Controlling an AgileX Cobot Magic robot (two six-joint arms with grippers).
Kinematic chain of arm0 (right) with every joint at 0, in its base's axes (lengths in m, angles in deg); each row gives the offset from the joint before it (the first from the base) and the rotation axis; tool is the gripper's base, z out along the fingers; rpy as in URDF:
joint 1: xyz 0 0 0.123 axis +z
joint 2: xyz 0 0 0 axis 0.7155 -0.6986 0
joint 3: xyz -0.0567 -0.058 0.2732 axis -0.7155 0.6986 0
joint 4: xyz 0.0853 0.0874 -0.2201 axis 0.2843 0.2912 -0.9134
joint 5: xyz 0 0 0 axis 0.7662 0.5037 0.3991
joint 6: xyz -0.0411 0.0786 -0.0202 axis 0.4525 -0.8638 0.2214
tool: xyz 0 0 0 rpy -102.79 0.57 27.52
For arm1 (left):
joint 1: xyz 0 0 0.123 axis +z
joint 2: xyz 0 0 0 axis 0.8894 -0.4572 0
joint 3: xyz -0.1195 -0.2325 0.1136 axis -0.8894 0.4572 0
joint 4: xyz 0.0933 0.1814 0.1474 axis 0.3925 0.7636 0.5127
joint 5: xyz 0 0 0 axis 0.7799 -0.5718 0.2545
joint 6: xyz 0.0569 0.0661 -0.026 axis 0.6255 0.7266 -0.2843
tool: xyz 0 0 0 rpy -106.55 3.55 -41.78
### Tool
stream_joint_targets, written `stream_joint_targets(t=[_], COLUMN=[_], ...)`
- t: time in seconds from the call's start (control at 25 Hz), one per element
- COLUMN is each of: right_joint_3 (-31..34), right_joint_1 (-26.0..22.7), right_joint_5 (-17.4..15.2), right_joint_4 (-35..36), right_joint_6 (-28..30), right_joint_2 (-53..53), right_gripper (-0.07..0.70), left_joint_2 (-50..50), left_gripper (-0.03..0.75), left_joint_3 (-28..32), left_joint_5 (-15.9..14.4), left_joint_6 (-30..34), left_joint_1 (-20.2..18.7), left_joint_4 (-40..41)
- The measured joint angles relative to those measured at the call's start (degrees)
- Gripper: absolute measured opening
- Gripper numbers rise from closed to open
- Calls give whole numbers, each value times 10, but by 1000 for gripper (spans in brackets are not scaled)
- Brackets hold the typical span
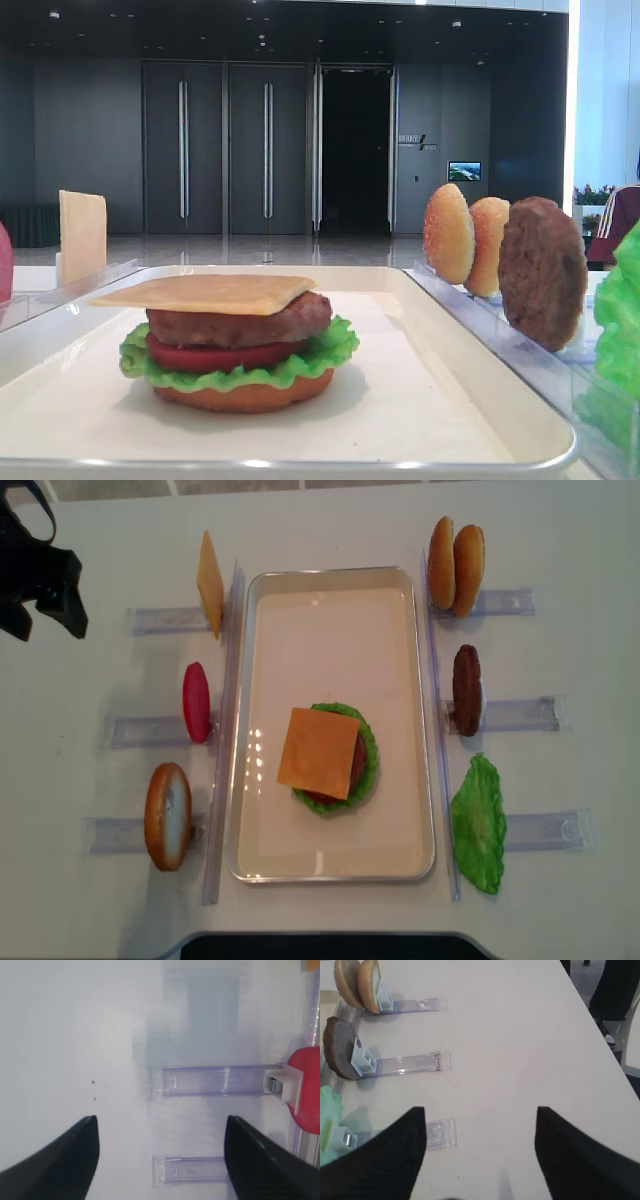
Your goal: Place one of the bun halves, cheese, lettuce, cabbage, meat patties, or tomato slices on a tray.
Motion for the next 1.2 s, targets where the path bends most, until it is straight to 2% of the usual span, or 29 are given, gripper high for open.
stream_joint_targets(t=[0.16,0.28,0.84,1.2], right_joint_3=[0,0,0,0], right_joint_1=[0,0,0,0], right_joint_5=[0,0,0,0], right_joint_4=[0,0,0,0], right_joint_6=[0,0,0,0], right_joint_2=[0,0,0,0], right_gripper=[474,474,474,474], left_joint_2=[2,26,301,517], left_gripper=[591,591,591,591], left_joint_3=[2,36,311,464], left_joint_5=[0,1,1,53], left_joint_6=[-3,-9,-19,-19], left_joint_1=[2,2,2,2], left_joint_4=[2,2,-2,-2])
